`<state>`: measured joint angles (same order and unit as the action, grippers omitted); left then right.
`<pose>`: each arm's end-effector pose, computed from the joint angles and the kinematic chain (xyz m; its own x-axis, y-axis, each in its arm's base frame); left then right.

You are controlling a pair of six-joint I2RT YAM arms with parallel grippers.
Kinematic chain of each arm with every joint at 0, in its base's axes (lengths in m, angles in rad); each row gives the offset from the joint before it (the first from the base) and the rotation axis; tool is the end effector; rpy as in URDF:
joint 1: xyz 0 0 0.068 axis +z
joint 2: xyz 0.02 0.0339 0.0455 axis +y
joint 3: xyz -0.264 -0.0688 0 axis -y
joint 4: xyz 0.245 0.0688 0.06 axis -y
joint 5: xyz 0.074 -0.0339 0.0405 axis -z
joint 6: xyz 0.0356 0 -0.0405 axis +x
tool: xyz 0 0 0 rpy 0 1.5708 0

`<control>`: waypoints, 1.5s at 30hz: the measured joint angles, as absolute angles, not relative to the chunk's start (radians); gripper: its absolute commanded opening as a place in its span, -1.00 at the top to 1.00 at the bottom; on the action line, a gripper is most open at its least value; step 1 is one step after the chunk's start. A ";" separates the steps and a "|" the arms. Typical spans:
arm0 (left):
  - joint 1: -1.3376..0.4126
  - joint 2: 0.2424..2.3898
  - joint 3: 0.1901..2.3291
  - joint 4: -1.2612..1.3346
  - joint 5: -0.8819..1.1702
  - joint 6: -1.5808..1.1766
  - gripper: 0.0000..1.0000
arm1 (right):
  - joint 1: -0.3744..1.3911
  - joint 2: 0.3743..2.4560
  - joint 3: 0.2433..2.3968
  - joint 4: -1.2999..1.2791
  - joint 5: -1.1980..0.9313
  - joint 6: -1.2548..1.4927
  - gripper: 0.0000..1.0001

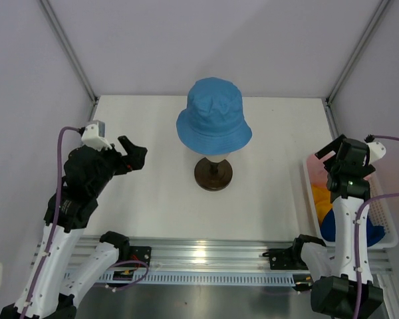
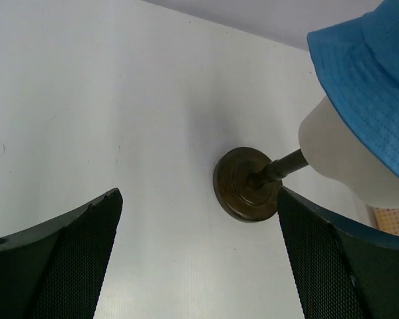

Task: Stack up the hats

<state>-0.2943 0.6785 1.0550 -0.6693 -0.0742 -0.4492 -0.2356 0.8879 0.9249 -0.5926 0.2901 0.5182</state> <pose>0.1205 -0.0338 0.3935 -0.3449 -0.3480 -0.8717 0.0794 0.9146 -0.3965 0.1803 -0.0538 0.3303 -0.2177 0.5404 -0.8128 0.6536 0.6992 0.2897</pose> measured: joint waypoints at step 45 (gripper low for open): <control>-0.312 0.592 1.161 -0.634 0.108 -0.332 -0.99 | -0.040 1.308 1.948 -0.669 -0.590 0.338 1.00</control>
